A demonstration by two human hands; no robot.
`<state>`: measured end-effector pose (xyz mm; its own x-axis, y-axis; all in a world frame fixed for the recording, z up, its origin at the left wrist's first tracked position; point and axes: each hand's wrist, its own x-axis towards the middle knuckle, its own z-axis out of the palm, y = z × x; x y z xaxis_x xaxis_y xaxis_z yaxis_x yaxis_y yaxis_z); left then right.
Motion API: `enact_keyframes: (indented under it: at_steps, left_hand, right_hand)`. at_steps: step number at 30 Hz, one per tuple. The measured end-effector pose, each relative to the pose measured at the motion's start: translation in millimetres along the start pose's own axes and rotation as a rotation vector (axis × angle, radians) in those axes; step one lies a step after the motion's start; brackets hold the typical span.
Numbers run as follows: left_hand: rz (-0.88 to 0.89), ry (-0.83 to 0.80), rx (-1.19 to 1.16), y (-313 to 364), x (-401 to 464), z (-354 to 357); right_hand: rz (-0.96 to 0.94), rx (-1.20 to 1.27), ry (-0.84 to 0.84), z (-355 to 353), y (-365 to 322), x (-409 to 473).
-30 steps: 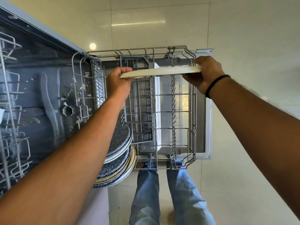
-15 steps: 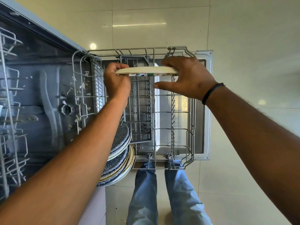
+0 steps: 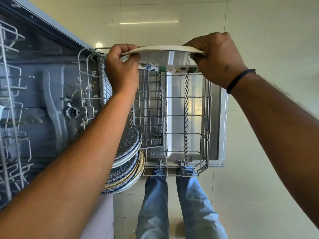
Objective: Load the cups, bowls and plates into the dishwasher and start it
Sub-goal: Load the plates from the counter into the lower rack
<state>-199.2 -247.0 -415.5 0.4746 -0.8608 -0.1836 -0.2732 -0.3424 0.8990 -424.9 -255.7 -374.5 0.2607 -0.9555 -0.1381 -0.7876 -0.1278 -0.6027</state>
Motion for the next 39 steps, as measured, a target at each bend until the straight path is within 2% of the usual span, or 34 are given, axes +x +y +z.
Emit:
enact_keyframes:
  at_steps: [5,8,13,18,20,24,28,32,39]
  left_hand:
    - [-0.172,-0.184,0.124,-21.1,-1.9,-1.9]
    - [-0.202,-0.271,0.221,-30.2,-2.6,-3.3]
    - [-0.231,-0.292,0.199,-20.0,-1.8,-2.4]
    - [-0.241,-0.315,0.289,-11.8,1.2,-1.1]
    - [-0.147,-0.298,0.317,-11.1,0.5,-1.7]
    - [0.174,-0.257,0.361,-2.4,-11.0,7.2]
    - [0.191,-0.260,0.372,-2.4,-6.8,17.0]
    - [0.146,-0.340,0.303,2.3,10.0,9.6]
    - [0.353,-0.303,0.214,32.1,15.5,-12.5]
  right_hand:
    - [0.110,-0.071,-0.102,14.3,2.2,-2.6]
    - [0.124,-0.101,-0.111,20.4,3.2,0.2]
    - [0.174,-0.117,-0.108,15.8,1.2,10.4]
    - [0.248,-0.142,-0.127,15.4,1.0,14.9]
    - [0.283,-0.139,-0.132,15.9,4.9,15.4]
    - [0.318,-0.115,-0.137,13.6,14.7,16.9]
    - [0.288,-0.104,-0.150,11.1,20.9,18.2]
    - [0.240,-0.092,-0.176,6.4,23.3,22.1]
    - [0.169,-0.041,-0.052,-13.7,7.9,16.8]
